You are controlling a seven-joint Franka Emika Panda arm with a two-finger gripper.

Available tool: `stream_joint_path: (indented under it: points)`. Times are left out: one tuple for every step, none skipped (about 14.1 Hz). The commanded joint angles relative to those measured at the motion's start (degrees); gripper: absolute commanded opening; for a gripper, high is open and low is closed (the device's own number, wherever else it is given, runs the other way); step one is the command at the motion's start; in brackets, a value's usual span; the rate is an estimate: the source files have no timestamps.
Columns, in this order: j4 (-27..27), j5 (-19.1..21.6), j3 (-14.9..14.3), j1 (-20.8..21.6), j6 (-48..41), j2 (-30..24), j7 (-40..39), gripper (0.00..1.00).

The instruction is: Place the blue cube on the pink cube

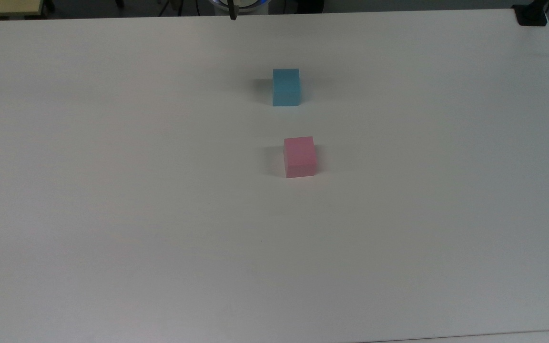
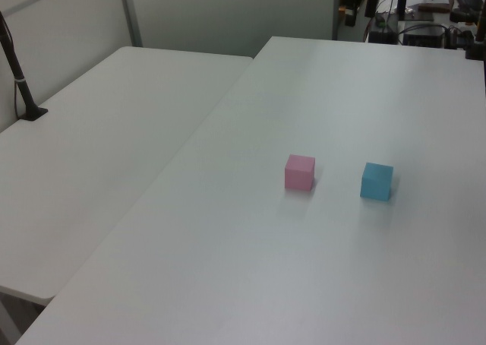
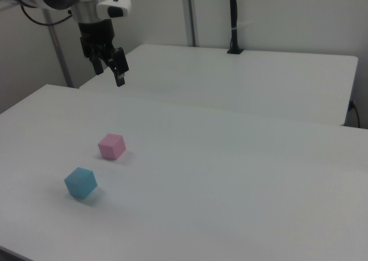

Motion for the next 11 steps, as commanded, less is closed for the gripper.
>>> stream_joint_path:
  points:
    - [0.23,-0.11,0.68,-1.4,1.67,-0.56,0.68,1.0]
    - [0.14,-0.11,0.68,-1.4,1.6,-0.56,0.68,1.0]
    - [0.14,-0.2,0.68,-1.4,1.25,-0.56,0.59,1.0]
    - [0.23,-0.29,0.68,-1.4,0.46,-0.56,0.16,1.0]
    - [0.32,-0.29,0.68,-1.4,-0.24,-0.56,-1.07,1.0]
    - [0.32,-0.29,0.68,-1.4,-1.2,-0.65,-2.64,1.0]
    - [0.49,-0.38,0.68,-1.4,-2.08,-0.74,-4.05,1.0]
    - [0.5,-0.38,0.68,-1.4,-2.53,-0.82,-5.2,1.0]
    - [0.41,-0.38,0.68,-1.4,-2.53,-1.0,-5.91,1.0]
    - [0.32,-0.38,0.68,-1.4,-2.53,-1.0,-6.17,1.0]
    - [0.23,-0.38,0.68,-1.4,-2.27,-1.0,-6.09,1.0]
